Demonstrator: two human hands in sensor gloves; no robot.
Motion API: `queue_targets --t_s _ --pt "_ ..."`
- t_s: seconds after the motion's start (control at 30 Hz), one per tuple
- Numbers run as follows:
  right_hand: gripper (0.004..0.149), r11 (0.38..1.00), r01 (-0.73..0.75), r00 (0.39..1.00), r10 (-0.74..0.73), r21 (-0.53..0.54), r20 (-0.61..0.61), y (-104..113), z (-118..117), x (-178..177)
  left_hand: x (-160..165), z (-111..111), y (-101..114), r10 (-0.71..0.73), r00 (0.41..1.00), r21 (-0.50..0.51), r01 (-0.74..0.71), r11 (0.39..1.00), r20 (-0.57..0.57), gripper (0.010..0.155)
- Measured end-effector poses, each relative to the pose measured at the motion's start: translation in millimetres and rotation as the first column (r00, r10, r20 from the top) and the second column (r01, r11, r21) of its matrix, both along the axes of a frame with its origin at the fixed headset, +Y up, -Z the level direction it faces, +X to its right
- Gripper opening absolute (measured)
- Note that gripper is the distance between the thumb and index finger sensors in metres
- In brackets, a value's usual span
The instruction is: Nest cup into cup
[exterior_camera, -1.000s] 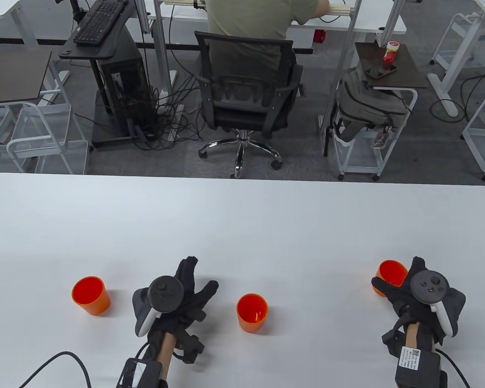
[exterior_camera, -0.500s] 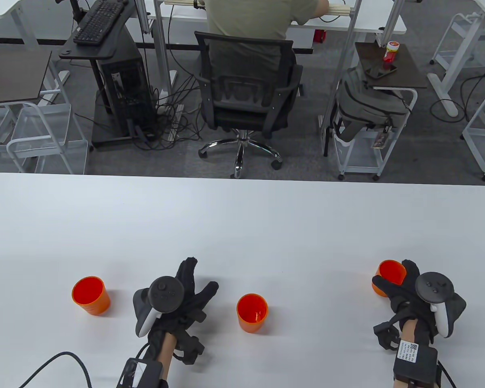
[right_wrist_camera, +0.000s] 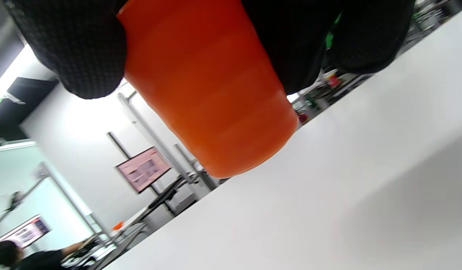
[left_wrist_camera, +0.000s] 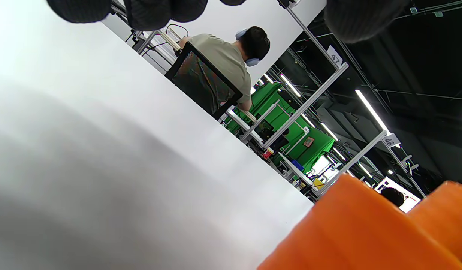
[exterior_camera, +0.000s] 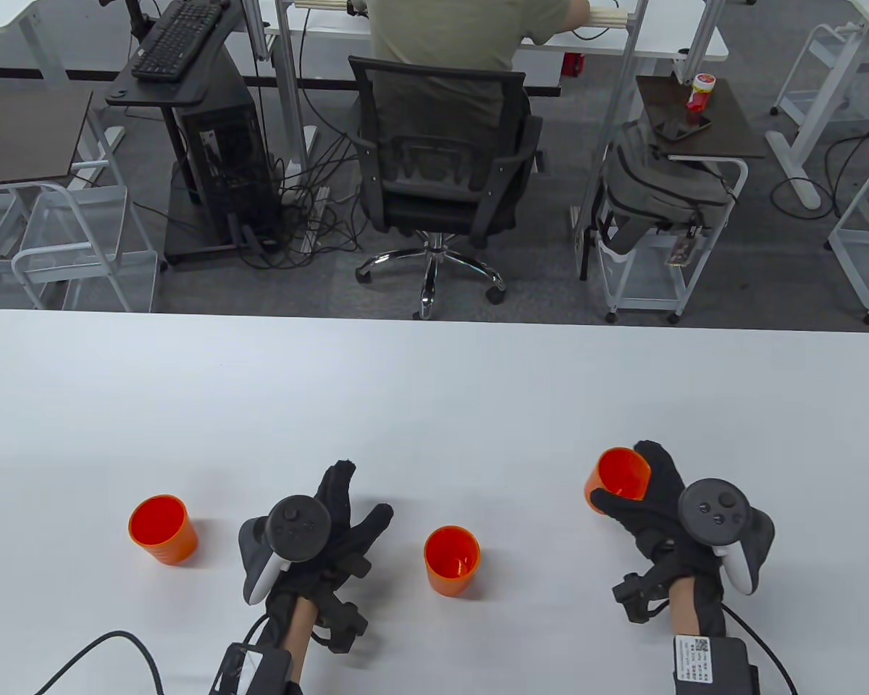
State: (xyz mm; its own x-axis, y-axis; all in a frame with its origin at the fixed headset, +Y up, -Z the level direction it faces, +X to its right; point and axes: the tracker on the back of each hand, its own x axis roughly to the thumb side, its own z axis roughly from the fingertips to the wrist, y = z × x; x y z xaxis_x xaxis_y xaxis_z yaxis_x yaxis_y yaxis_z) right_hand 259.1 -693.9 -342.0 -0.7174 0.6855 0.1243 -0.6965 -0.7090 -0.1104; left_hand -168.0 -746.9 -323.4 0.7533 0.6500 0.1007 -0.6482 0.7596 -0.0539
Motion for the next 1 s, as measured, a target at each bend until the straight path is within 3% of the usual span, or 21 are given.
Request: queue_targets --t_s 0.2,0.43,1.0 --pt "0.103 0.999 0.022 0.974 -0.01 0.049 -0.227 16 20 -84 3 0 0 -0.015 1.0 0.001 0.015 1.0 0.013 0.092" --pt "0.102 0.997 -0.025 0.936 0.05 0.074 -0.349 13 37 -137 2 1 0 -0.022 1.0 0.01 0.021 1.0 0.012 0.092" --pt "0.1 0.979 -0.203 0.904 0.194 0.018 -0.381 -18 40 -159 2 2 2 -0.099 0.995 0.022 0.099 0.995 -0.001 0.092"
